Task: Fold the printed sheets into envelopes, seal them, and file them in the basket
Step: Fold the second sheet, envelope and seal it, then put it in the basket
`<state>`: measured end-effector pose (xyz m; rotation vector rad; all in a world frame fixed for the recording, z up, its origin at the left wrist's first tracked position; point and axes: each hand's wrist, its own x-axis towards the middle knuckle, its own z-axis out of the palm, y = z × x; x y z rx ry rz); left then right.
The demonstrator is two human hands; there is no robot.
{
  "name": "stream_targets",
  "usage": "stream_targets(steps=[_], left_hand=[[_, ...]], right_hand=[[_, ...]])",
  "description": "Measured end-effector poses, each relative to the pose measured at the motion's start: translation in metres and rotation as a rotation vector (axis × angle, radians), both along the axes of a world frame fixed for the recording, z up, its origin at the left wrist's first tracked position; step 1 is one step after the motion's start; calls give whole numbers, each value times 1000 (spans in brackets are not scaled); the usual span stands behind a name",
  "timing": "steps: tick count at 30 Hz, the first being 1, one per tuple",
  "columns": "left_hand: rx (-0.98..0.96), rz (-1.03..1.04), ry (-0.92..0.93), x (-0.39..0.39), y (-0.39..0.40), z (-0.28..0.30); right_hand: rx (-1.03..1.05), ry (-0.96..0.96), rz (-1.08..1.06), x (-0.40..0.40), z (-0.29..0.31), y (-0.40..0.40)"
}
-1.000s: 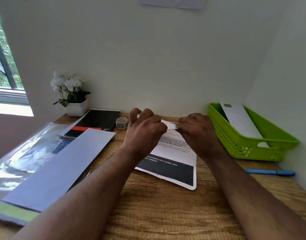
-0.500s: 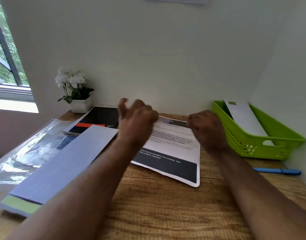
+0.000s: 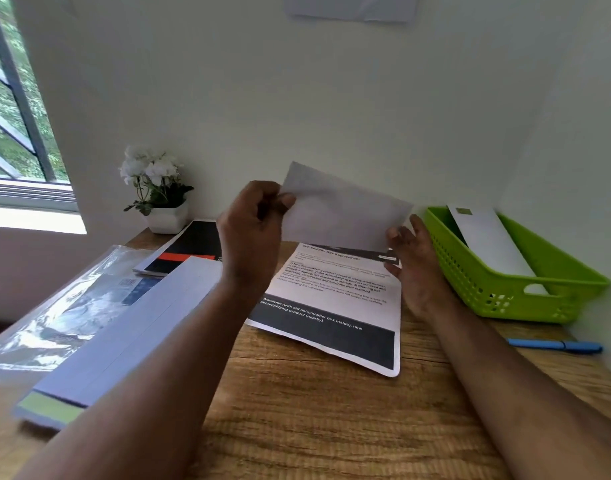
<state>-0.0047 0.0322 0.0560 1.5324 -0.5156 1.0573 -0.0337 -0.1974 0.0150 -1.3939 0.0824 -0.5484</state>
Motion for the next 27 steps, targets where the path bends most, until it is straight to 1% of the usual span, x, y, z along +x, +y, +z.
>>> stream_targets(steps=[3,6,9,12,15,17,19,21,23,25,27], left_hand=[[-32,-34,164,12,4,-11],[-11,-76,297,16,8,-19],[-52,-158,425,16,10,-23],[-53,-177,467,13,8,-20],[-117,-318,487,7,2,-16],[-152,-383,478,6,1,-16],[-142,-392,500,9,1,-19],[-82,-335,543,14,2,-24],[22,-265,636,19,6,-31],[209,-211,797,24,11,-34],[434,-126,934,29,17,-35]], right_hand=[[65,11,-81,0,1,-11],[65,44,-154,2,-3,-17],[51,80,-195,6,-7,-21],[-18,150,-172,9,-11,-25],[-42,167,-133,7,-11,-24],[5,135,-76,3,-5,-21],[79,92,-64,0,-2,-23],[112,83,-101,-1,-1,-26],[115,82,-136,1,-2,-30],[68,97,-150,1,-5,-35],[-86,137,-141,-1,-7,-40]])
